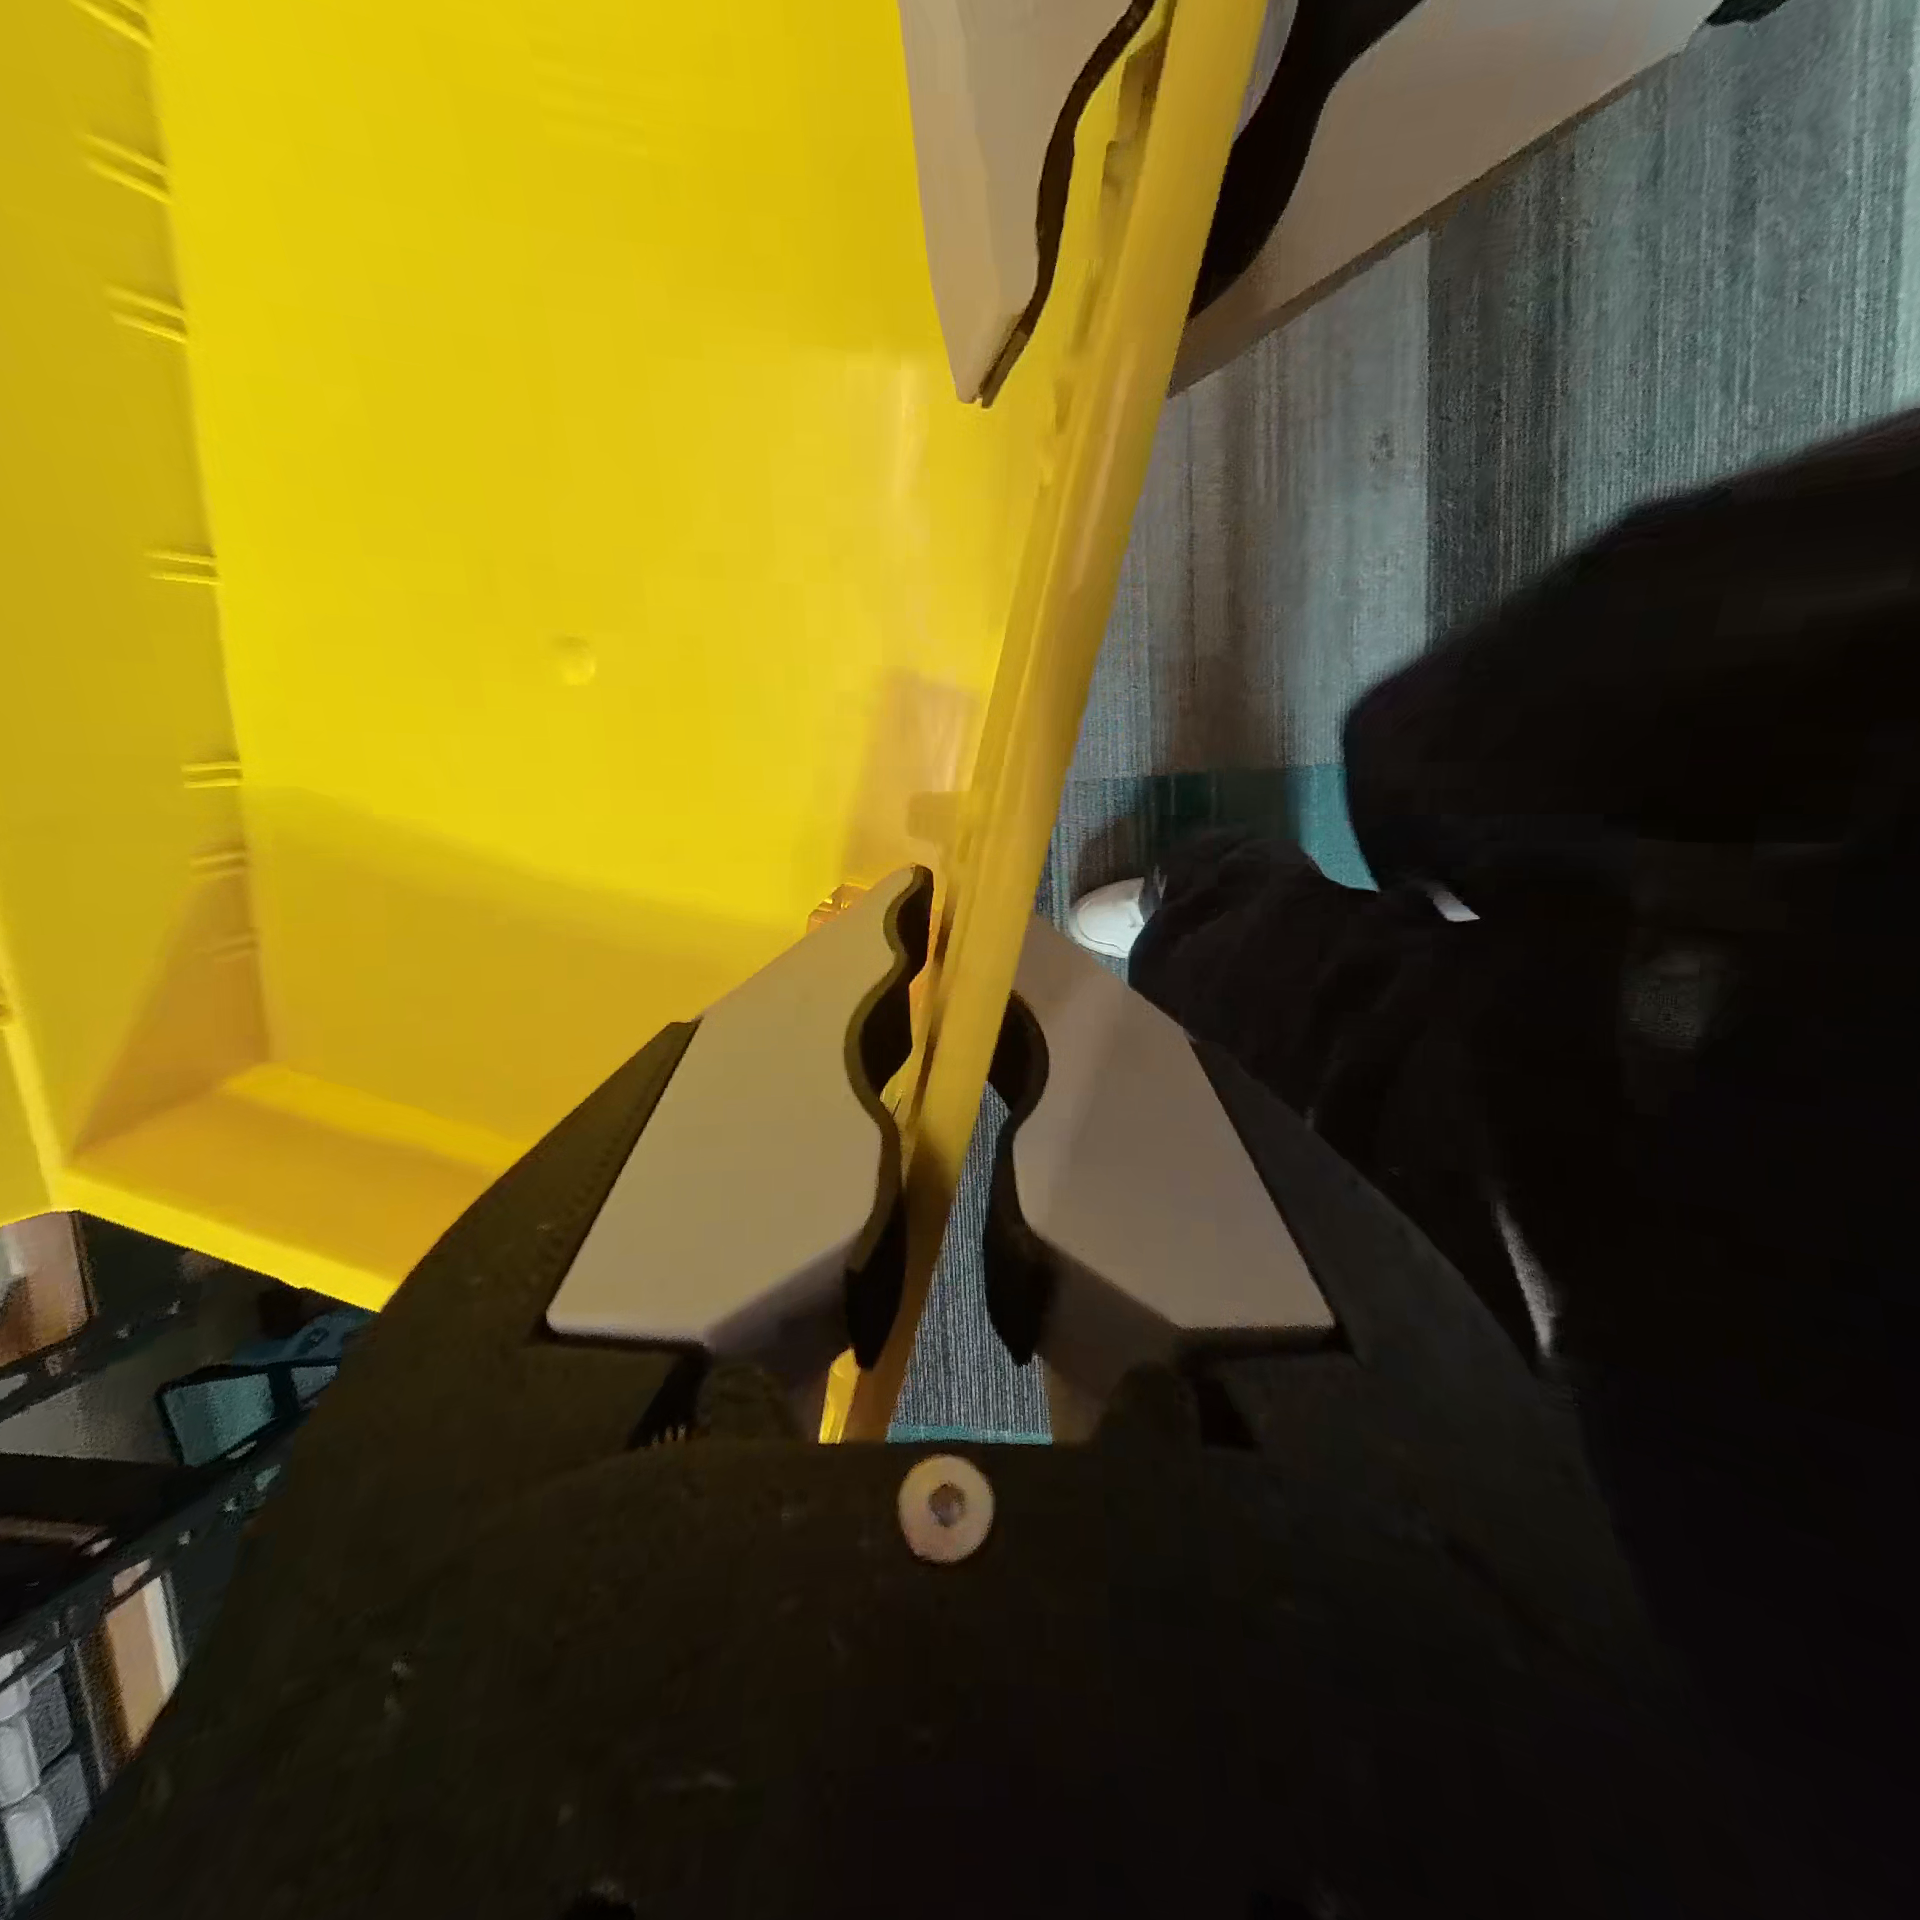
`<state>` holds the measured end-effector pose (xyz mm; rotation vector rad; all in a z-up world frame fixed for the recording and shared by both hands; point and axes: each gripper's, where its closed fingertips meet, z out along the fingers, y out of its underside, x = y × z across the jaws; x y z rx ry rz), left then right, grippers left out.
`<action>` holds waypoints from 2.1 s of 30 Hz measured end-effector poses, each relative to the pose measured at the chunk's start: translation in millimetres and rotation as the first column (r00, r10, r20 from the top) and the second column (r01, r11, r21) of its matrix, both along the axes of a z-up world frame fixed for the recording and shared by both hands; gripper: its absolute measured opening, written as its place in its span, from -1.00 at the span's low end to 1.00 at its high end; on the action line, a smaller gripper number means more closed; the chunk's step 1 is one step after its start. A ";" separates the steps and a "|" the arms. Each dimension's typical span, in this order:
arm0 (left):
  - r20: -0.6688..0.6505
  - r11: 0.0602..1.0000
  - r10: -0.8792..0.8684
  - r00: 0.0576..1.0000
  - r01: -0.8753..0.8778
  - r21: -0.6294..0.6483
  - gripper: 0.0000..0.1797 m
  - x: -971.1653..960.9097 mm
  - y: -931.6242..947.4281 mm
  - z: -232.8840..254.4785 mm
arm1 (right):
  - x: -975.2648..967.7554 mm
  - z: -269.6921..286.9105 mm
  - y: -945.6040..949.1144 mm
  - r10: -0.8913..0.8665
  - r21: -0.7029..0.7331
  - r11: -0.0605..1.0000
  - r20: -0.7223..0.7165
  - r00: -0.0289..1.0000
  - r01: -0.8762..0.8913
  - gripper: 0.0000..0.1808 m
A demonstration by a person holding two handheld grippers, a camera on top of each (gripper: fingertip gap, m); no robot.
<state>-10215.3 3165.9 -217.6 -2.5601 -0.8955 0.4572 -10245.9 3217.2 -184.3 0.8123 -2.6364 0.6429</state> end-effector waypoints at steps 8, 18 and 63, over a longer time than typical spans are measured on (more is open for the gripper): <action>0.063 0.959 0.280 0.958 -0.282 0.029 -0.97 -112.2 -70.7 15.3 | -128.4 21.2 -83.5 0.302 -0.109 0.949 0.046 0.952 -0.296 -0.62; 0.112 0.502 0.864 0.490 -0.852 -0.147 -0.98 -153.7 -90.5 -2.2 | -197.8 -10.9 -130.1 0.887 -0.120 0.441 0.206 0.413 -0.889 -0.48; 0.034 0.291 0.957 0.289 -0.956 -0.043 -0.31 -140.6 215.5 86.2 | -234.7 32.5 209.3 0.895 0.054 -0.402 0.235 -0.380 -0.914 -0.71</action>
